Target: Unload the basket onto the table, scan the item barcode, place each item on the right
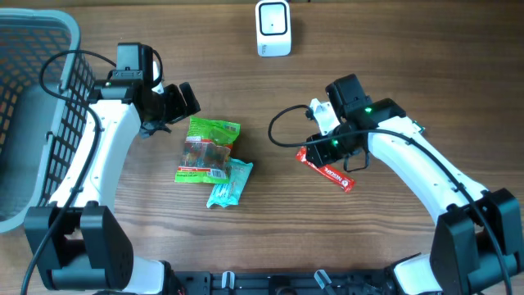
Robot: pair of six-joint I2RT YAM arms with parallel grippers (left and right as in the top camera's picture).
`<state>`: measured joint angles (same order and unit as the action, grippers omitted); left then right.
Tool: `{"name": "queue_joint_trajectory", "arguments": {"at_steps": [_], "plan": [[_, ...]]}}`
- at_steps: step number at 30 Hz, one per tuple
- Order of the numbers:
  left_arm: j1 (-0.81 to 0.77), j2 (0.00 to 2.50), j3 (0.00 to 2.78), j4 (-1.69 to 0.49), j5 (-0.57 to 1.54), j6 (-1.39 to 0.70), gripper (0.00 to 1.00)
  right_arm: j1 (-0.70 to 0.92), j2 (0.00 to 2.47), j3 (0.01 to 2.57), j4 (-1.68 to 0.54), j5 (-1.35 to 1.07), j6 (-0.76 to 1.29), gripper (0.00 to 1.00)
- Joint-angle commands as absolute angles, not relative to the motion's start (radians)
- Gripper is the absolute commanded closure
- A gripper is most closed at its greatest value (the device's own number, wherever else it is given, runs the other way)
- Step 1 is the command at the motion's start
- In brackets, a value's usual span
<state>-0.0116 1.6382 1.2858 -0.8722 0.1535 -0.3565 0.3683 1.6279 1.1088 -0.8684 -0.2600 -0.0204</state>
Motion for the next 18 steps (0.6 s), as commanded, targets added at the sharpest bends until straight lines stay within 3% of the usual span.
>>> {"name": "queue_joint_trajectory", "arguments": {"at_steps": [1, 10, 13, 15, 18], "plan": [[-0.008, 1.646, 1.280, -0.872, 0.147, -0.359, 0.00, 0.365, 1.629, 1.062, -0.854, -0.104, 0.028, 0.50], [-0.008, 1.646, 1.280, -0.872, 0.147, -0.359, 0.00, 0.365, 1.629, 0.784, -0.537, 0.027, -0.090, 0.44], [-0.008, 1.646, 1.280, -0.872, 0.147, -0.359, 0.00, 0.365, 1.629, 0.703, -0.424, 0.056, -0.089, 0.37], [-0.008, 1.646, 1.280, -0.872, 0.147, -0.359, 0.00, 0.365, 1.629, 0.672, -0.386, 0.054, -0.076, 0.38], [-0.008, 1.646, 1.280, -0.872, 0.147, -0.359, 0.00, 0.365, 1.629, 0.662, -0.375, 0.018, -0.075, 0.48]]}}
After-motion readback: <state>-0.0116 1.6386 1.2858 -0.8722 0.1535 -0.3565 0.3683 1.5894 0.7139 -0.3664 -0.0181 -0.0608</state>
